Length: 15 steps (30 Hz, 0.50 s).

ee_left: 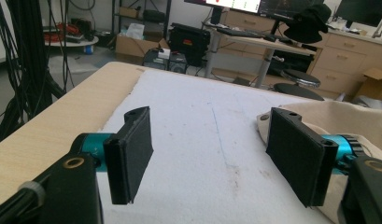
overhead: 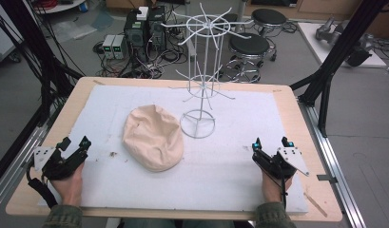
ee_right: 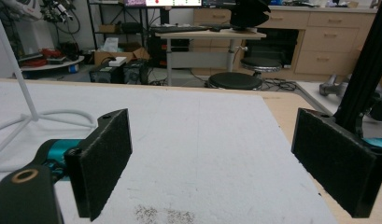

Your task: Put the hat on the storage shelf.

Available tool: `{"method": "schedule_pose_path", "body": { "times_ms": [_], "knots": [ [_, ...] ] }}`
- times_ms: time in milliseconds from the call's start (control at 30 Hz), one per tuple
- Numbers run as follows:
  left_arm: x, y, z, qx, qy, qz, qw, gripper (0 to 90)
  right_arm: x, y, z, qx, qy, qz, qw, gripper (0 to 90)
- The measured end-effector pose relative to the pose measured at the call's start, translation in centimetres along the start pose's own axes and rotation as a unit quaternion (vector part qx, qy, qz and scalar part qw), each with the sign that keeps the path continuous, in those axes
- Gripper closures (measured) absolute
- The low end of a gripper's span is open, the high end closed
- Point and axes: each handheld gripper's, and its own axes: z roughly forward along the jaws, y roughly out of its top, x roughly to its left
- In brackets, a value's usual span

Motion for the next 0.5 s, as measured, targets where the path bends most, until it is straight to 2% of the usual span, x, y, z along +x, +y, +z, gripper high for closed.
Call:
{"method": "schedule_pose_path", "body": {
  "times_ms": [167,500],
  "knots": [
    [0.14,-0.11,0.17,0.007,0.000,-0.001,1.0000,31.4,0.05,-0.04,0.11,0.002,0.002,-0.003,1.0000,11.2],
    [0.10,-0.08,0.13,0.005,-0.001,-0.001,1.0000,31.4,-0.04,-0.06,0.14,0.006,0.000,0.000,1.0000,11.2]
  ]
}}
